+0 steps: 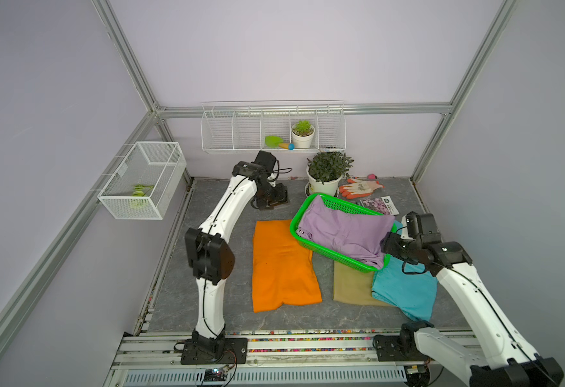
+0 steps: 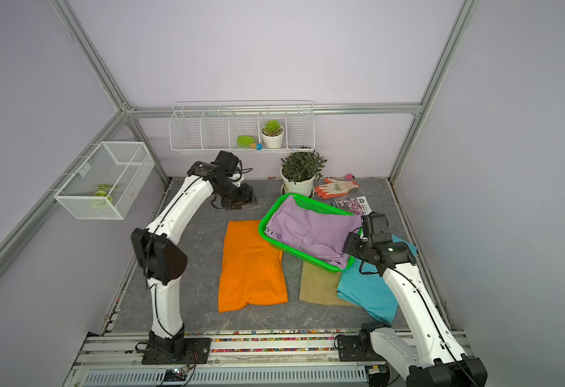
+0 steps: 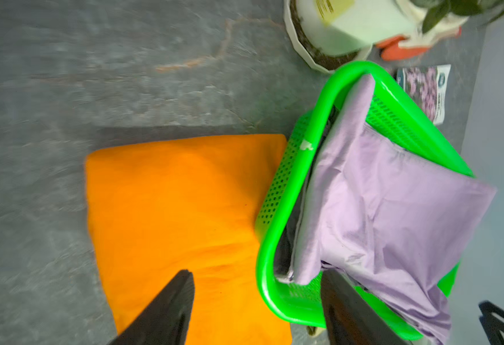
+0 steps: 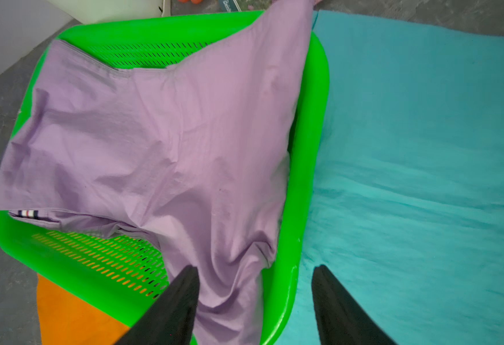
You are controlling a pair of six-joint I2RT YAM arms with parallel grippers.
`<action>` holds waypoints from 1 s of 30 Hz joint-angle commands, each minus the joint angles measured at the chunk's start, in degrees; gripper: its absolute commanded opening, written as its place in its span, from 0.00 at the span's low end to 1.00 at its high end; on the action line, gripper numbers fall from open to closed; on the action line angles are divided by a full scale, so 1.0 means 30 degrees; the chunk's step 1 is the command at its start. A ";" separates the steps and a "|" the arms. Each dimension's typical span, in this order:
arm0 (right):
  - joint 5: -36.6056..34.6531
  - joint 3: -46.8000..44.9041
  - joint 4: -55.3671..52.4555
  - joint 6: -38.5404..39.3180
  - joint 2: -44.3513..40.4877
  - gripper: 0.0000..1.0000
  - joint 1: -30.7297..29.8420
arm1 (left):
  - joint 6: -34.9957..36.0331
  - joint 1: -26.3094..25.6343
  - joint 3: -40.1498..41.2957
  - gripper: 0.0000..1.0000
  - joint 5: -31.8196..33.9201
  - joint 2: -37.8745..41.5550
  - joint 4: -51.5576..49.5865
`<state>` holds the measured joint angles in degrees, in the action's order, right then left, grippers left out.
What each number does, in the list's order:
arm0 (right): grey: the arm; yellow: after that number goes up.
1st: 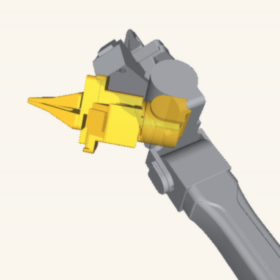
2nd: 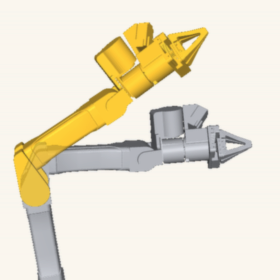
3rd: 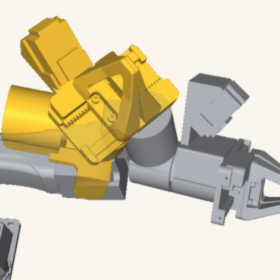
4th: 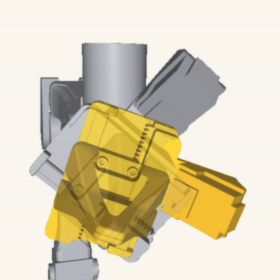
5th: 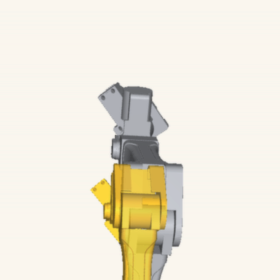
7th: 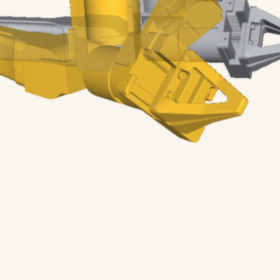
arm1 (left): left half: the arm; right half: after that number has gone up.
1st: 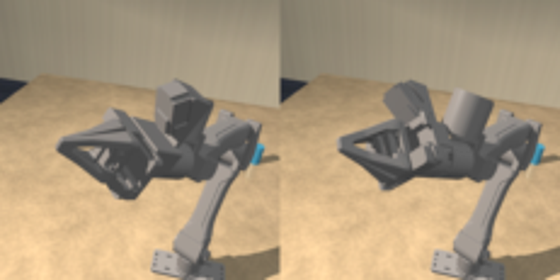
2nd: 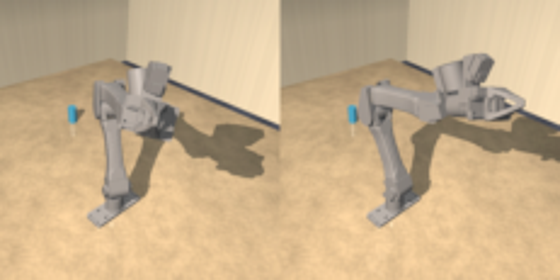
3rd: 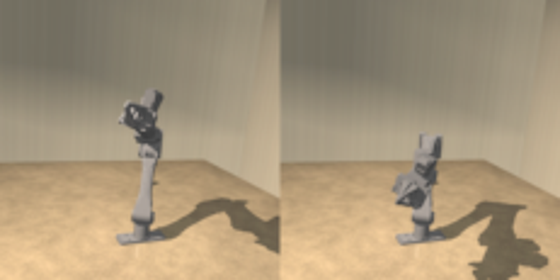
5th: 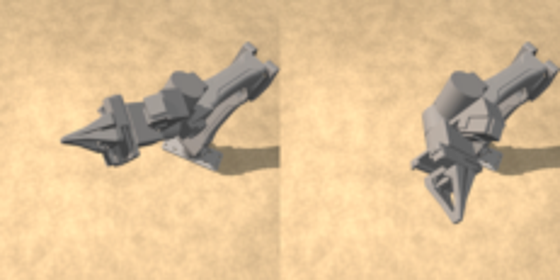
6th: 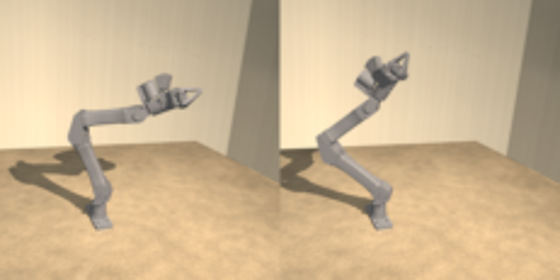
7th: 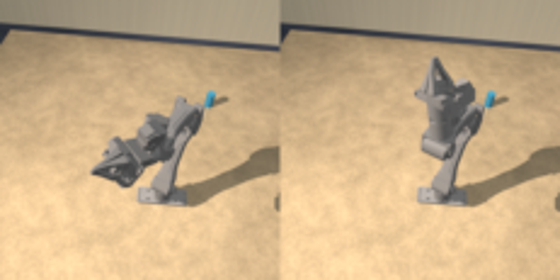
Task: Put the folded long pants in the basket
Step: Place the long pant in the basket, then move the long pant to the center of the board.
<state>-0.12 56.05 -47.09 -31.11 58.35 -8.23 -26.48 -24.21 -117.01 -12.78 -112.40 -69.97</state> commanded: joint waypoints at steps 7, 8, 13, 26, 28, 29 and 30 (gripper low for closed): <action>0.1483 0.1243 0.1936 0.1494 0.0363 0.65 -0.3608 | -0.5769 0.1190 1.9607 0.79 -0.3652 1.3074 0.7642; 0.1311 0.1470 0.1957 0.1394 0.0554 0.65 -0.3997 | -0.6818 0.0150 2.1615 0.79 -0.4410 1.4499 0.8112; 0.1694 0.2077 0.2406 0.1073 0.1117 0.65 -0.5397 | -1.5522 -0.6131 2.9605 0.80 -0.2984 2.2240 1.2075; 0.1886 0.2380 0.2759 0.0773 0.1361 0.64 -0.6090 | -2.0577 -0.7339 3.4528 0.80 -0.0299 2.2775 1.5850; 0.1777 0.2228 0.2651 0.0792 0.1171 0.64 -0.6119 | -2.0276 -0.7246 3.4607 0.76 0.0967 2.2181 1.5773; 0.1740 0.2104 0.2635 0.0833 0.1068 0.64 -0.6110 | -2.0320 -0.7060 3.4580 0.73 0.1679 2.2093 1.5538; 0.1707 0.1977 0.2618 0.0837 0.0973 0.64 -0.6100 | -2.0194 -0.6778 3.4551 0.69 0.2016 2.2137 1.5591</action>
<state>4.97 62.78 -39.55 -28.45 62.96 -26.24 -86.78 -45.74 -14.00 -14.68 -44.73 -21.30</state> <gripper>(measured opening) 0.641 0.713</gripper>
